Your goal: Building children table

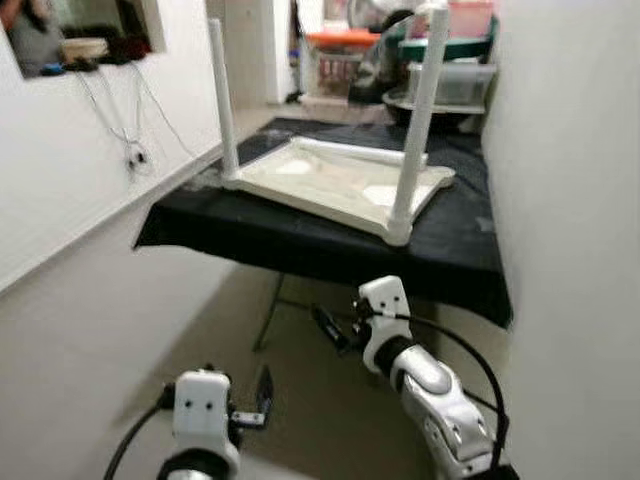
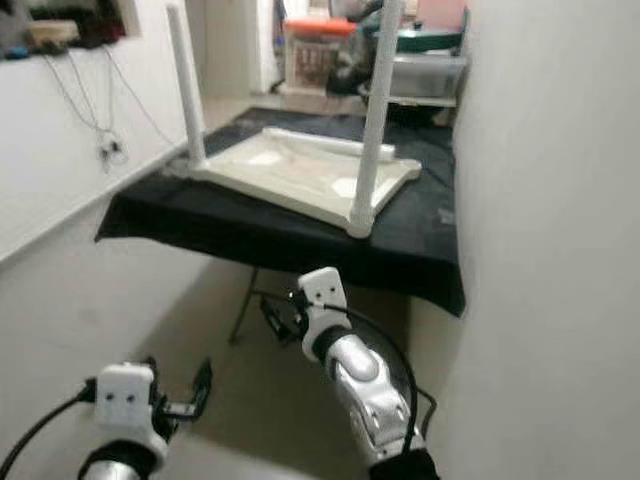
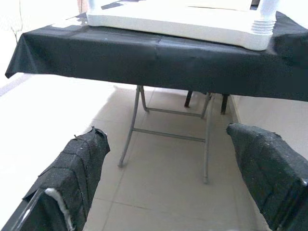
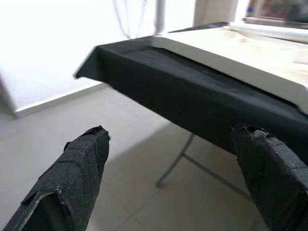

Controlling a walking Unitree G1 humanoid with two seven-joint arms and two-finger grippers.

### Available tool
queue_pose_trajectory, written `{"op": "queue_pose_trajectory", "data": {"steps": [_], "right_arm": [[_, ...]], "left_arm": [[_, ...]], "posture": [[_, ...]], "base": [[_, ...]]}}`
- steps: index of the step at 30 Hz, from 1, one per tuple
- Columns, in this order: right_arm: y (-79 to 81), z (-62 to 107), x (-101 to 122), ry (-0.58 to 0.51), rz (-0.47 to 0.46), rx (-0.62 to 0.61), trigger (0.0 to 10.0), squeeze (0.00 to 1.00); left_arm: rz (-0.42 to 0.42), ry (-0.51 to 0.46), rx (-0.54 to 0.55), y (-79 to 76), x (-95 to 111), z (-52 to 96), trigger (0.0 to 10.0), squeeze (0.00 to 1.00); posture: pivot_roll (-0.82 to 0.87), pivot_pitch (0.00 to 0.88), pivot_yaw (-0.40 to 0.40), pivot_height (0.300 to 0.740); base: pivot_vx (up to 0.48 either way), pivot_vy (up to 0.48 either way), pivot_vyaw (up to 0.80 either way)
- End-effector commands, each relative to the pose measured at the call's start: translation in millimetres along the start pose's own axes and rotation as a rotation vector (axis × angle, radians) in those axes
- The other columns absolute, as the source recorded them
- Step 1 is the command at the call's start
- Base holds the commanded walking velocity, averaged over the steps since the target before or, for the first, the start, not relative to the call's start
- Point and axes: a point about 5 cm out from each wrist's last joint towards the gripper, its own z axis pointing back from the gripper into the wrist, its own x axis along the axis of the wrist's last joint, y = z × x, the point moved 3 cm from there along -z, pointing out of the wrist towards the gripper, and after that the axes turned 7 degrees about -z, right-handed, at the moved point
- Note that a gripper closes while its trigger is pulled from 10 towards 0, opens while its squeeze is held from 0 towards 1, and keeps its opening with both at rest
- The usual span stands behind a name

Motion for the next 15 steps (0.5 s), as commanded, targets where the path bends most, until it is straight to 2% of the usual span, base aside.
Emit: {"op": "queue_pose_trajectory", "data": {"steps": [1, 4, 5, 15], "right_arm": [[-1.8, 0.0, 1.1, -0.008, 0.003, -0.003, 10.0, 0.00], [-3.3, -0.2, 3.1, -0.018, 0.004, -0.014, 10.0, 0.00], [-4.9, -0.4, 6.7, -0.036, -0.008, -0.025, 10.0, 0.00], [-6.2, -2.9, 14.8, -0.064, 0.008, -0.037, 10.0, 0.00]], "left_arm": [[-0.021, -0.015, 0.012, 2.8, 4.6, -1.5, 10.0, 0.00], [-0.024, -0.042, 0.036, 9.1, 12.1, -4.2, 10.0, 0.00], [-0.030, -0.074, 0.061, 15.4, 20.9, -7.0, 10.0, 0.00], [-0.037, -0.095, 0.086, 19.2, 27.1, -11.7, 10.0, 0.00]], "posture": [[0.02, 0.037, -0.040, 0.740], [0.02, 0.039, -0.041, 0.740], [0.02, 0.039, -0.041, 0.740], [0.02, 0.037, -0.031, 0.740]], "base": [[0.000, 0.000, 0.00], [0.000, 0.000, 0.00], [0.000, 0.000, -0.80], [0.000, 0.000, -0.80]]}}
